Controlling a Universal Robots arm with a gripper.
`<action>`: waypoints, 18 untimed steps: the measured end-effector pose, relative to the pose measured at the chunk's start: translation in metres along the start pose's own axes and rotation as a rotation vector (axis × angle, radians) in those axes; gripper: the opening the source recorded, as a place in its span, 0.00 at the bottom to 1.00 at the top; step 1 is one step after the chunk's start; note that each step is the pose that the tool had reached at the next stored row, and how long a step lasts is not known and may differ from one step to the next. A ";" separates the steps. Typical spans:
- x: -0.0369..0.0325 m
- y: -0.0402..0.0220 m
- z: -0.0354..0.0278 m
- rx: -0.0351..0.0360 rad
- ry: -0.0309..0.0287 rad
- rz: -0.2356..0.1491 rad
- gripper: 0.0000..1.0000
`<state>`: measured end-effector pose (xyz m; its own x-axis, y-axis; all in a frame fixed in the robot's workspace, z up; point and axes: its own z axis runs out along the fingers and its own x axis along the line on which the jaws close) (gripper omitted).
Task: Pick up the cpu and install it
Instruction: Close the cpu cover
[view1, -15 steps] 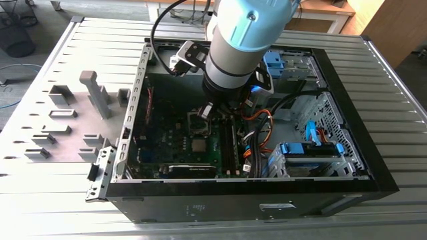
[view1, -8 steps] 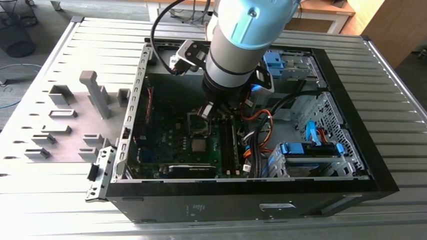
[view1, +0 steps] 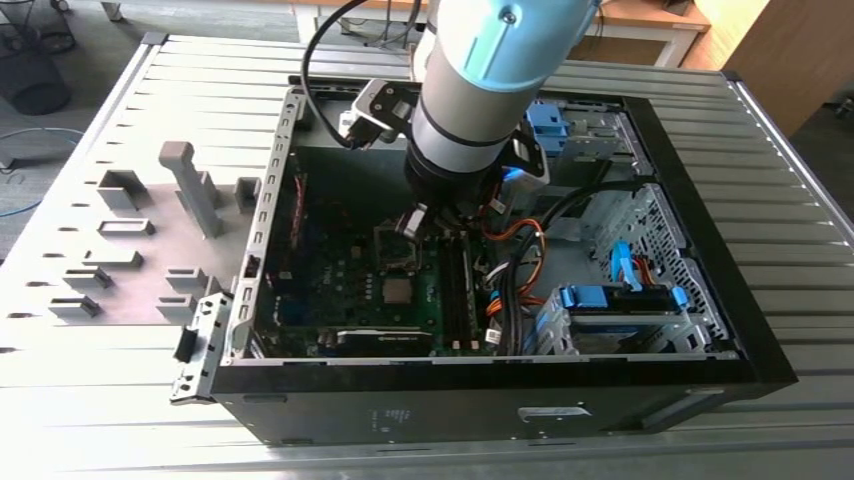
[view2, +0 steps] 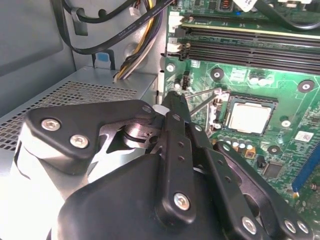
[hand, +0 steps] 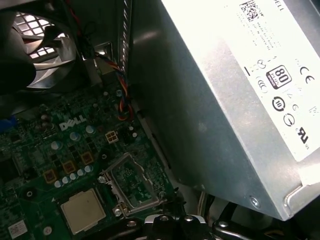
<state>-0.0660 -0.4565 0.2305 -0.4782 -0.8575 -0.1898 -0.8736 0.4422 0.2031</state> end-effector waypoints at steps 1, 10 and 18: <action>0.0001 0.0000 -0.0003 0.0007 0.0025 -0.001 0.11; 0.0010 -0.0007 -0.0028 0.0056 0.0231 -0.009 0.11; 0.0025 -0.0021 -0.0052 0.0068 0.0337 -0.013 0.11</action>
<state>-0.0649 -0.4610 0.2346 -0.4633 -0.8716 -0.1600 -0.8805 0.4324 0.1943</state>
